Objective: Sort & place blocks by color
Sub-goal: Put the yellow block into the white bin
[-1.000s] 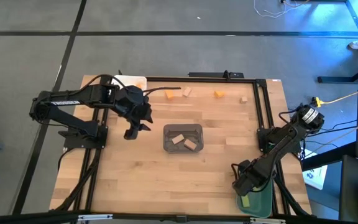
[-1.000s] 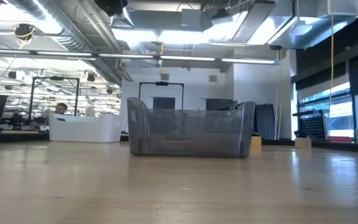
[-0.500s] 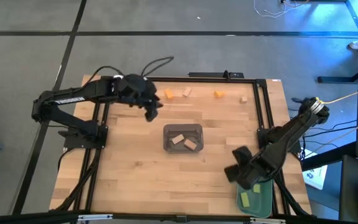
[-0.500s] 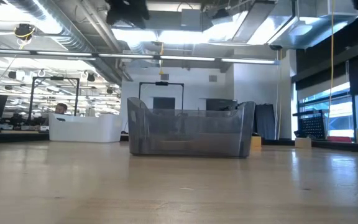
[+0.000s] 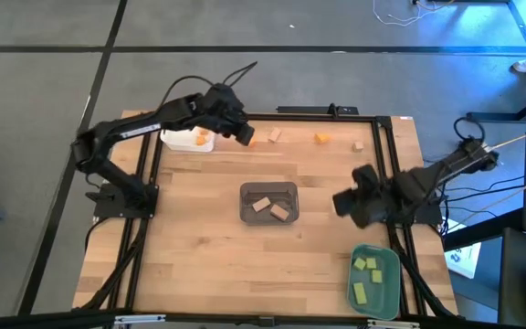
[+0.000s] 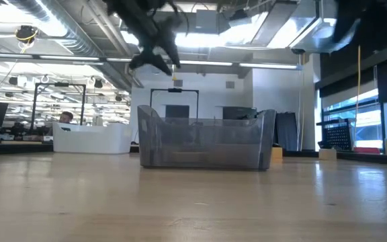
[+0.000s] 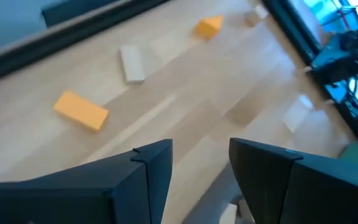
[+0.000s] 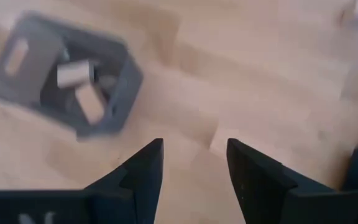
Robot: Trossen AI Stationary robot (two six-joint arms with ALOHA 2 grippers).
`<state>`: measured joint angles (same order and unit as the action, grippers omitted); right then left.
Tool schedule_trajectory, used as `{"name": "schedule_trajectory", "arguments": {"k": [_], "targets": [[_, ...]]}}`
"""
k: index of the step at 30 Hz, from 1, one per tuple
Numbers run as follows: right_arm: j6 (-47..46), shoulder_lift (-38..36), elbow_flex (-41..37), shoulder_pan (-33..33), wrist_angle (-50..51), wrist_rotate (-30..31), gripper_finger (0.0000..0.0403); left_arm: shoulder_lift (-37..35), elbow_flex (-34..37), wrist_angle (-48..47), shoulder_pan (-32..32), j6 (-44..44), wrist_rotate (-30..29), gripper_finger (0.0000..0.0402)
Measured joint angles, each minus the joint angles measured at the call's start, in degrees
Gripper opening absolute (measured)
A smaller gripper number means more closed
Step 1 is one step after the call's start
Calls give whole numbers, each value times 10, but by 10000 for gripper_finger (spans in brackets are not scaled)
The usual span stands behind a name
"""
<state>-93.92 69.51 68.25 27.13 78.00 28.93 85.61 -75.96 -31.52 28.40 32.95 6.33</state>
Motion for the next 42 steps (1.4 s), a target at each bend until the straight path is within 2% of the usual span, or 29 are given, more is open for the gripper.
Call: {"name": "schedule_trajectory", "arguments": {"k": [4,8,13,16,22,27,33,38,42], "targets": [[124,-26,0,-81,-27,6,176,38,0,4,26,14,38,151],[239,-37,0,-163,-96,4,176,73,0,5,49,26,50,151],[424,-33,0,-261,-240,-50,176,101,0,15,76,29,52,151],[496,-26,0,-319,-318,-83,176,112,0,11,96,30,52,151],[530,-8,0,-427,-356,-104,176,116,0,15,127,27,52,151],[586,20,0,-490,-363,-182,176,116,0,13,139,29,53,151],[685,55,0,-520,-384,-196,176,119,0,16,138,92,77,151],[706,75,0,-525,-397,-196,176,119,0,16,135,151,26,151],[675,82,0,-524,-397,-196,176,119,0,18,132,179,3,151]]}}
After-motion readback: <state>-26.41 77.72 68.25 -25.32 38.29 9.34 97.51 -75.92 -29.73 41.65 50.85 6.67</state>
